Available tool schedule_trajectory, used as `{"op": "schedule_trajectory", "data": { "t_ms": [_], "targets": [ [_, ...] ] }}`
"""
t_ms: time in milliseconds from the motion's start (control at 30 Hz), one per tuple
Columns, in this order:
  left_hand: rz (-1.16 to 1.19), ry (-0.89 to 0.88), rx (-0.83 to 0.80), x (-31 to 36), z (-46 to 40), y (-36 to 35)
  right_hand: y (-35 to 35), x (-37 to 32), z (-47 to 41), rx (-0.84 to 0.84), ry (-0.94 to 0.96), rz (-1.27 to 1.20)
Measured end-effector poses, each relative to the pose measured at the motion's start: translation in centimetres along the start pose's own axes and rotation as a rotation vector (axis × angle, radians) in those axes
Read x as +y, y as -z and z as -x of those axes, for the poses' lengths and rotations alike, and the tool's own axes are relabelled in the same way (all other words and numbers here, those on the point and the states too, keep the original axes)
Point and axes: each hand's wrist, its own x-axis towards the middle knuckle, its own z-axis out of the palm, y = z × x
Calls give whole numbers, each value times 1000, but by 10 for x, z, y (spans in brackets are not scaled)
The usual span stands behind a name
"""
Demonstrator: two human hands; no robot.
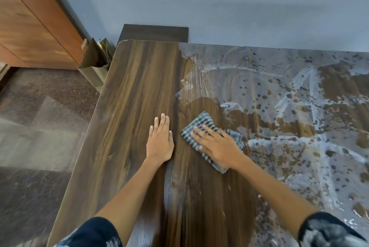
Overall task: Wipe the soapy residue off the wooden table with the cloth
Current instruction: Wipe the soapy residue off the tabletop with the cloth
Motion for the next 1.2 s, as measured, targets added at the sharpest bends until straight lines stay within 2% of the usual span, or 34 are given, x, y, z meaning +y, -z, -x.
{"op": "schedule_trajectory", "data": {
  "t_ms": [133, 200, 333, 500, 633, 800, 867, 967, 1100, 1200],
  "targets": [
    [-50, -10, -24, -2, -6, 0, 23, 21, -52, 51, -277, -8],
    [-56, -7, -24, -1, -6, -1, 31, 15, -83, 33, -350, -76],
    [-20, -2, 20, 0, -3, -1, 32, -16, -98, 24, -214, -52],
    [-40, -2, 36, 0, -7, -2, 11, -16, -31, 18, -1, -73],
    [-80, -25, -8, -1, -16, 1, 14, 15, -27, 30, -117, -66],
    [-112, -13, -2, 5, -32, 2, 41, 27, -105, 46, -374, -121],
    [-120, 13, 28, 10, -37, 1, 49, 17, -134, 44, -373, -130],
    [-113, 65, 77, 17, -40, -3, 46, 2, -140, 46, -261, -60],
    [-101, 63, 108, 17, -48, -4, 24, -1, -81, 67, -94, -11],
    [-137, 3, 117, 12, -55, -3, 20, 16, -53, 53, -158, -32]
  ]
}}
